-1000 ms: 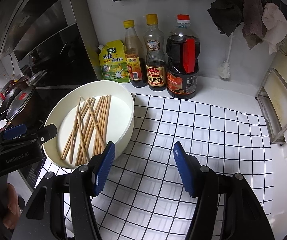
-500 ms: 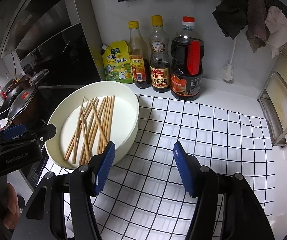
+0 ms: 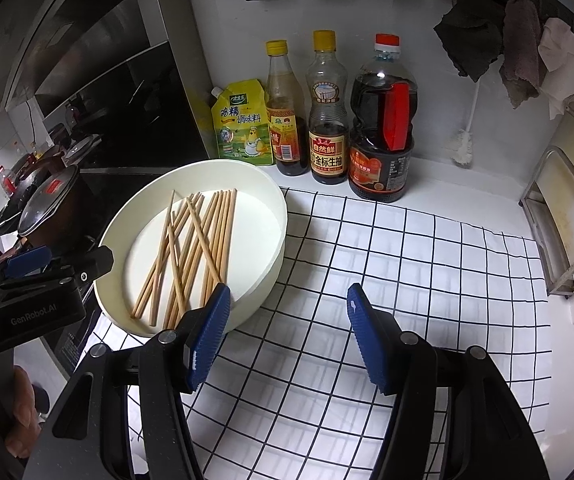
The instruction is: Organize utensils
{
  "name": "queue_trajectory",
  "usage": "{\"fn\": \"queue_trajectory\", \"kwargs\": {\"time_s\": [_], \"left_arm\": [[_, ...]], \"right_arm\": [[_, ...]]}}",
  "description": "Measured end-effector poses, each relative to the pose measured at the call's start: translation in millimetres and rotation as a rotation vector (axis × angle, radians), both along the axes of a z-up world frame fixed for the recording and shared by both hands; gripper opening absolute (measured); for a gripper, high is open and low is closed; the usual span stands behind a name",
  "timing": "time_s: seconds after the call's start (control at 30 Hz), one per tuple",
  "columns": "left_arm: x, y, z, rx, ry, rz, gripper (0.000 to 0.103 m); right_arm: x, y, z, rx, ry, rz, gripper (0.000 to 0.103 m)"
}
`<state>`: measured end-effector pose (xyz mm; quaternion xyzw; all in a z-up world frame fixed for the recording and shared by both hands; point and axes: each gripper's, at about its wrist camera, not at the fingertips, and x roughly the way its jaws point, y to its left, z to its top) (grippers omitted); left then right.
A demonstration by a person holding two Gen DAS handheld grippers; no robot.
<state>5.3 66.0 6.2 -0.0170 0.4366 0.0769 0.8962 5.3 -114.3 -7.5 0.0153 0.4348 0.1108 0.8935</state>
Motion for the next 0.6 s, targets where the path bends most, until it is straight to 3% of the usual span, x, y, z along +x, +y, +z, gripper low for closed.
{"fn": "queue_trajectory", "kwargs": {"time_s": [0.6], "left_arm": [[-5.0,1.9,1.7,-0.022,0.012,0.022,0.096]], "right_arm": [[-4.7,1.4,1.1,-0.003,-0.005,0.006,0.058]]}}
